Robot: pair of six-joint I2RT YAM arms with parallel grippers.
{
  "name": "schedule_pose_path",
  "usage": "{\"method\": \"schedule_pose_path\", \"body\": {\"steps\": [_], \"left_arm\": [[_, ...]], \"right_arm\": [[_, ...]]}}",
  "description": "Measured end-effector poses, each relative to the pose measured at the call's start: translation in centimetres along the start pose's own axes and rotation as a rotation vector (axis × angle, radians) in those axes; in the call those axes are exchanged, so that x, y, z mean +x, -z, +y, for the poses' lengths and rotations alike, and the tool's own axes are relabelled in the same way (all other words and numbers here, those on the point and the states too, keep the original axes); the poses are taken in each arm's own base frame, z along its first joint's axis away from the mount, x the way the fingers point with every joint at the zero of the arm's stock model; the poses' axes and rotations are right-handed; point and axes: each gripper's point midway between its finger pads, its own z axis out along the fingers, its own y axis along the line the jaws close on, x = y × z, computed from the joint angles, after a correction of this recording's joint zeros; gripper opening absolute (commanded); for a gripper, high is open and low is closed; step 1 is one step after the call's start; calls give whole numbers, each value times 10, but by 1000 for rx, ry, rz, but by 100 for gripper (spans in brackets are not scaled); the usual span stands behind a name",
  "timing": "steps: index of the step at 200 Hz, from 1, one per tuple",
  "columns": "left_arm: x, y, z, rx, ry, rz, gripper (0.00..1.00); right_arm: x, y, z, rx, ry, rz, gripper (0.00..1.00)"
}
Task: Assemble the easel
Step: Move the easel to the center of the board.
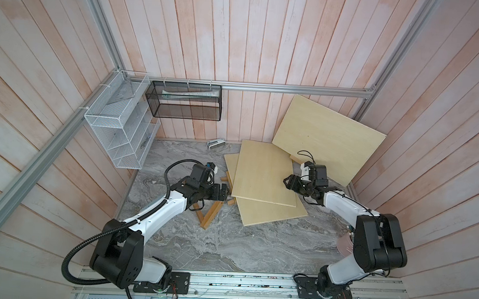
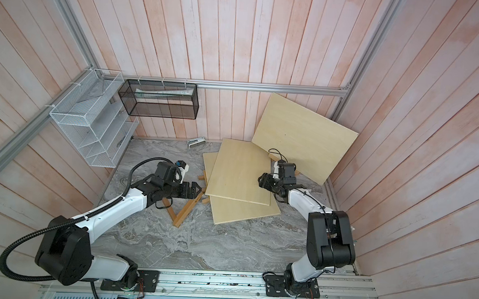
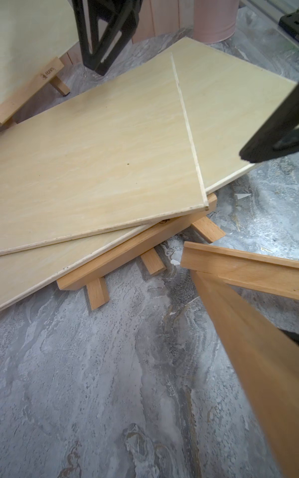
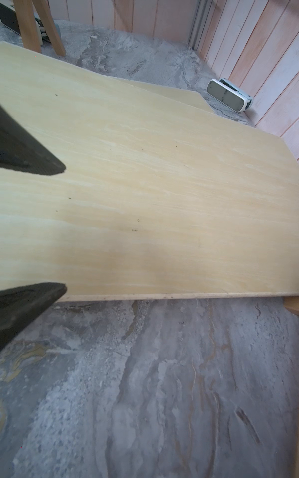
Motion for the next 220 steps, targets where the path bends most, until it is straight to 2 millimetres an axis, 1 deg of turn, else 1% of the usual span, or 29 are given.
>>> {"method": "schedule_pose_path", "body": {"steps": [25,47,77,93,114,139,171,190,203,220], "left_arm": [[1,-13,12,-46,25,5,100],[-1,-22,29,-98,72,-2,96],[-16,-23,63,-175,168,-61,95],[-24,-23,76,-203,201,-93,95],[-31,-29,90,-233,230,-118,95],[-48,-37,115,-273,272,-156,95],[-75,-39,158,-335,340,-229,95],[-89,-40,181,-374,368,-257,95],[-98,-44,192,-396,370,-267,95],[-108,-51,199,-409,349,-270,95]], "right_arm": [[-2,2,3,-10,3,-8,68],[-4,7,8,-32,9,-21,68],[-6,15,16,-62,21,-41,68],[-3,17,21,-76,28,-39,68],[3,18,29,-98,44,-27,68],[8,19,41,-120,65,-18,68],[13,22,54,-147,96,-13,68],[14,23,59,-158,104,-13,68],[14,25,60,-163,109,-16,68],[12,27,62,-167,115,-23,68]]}}
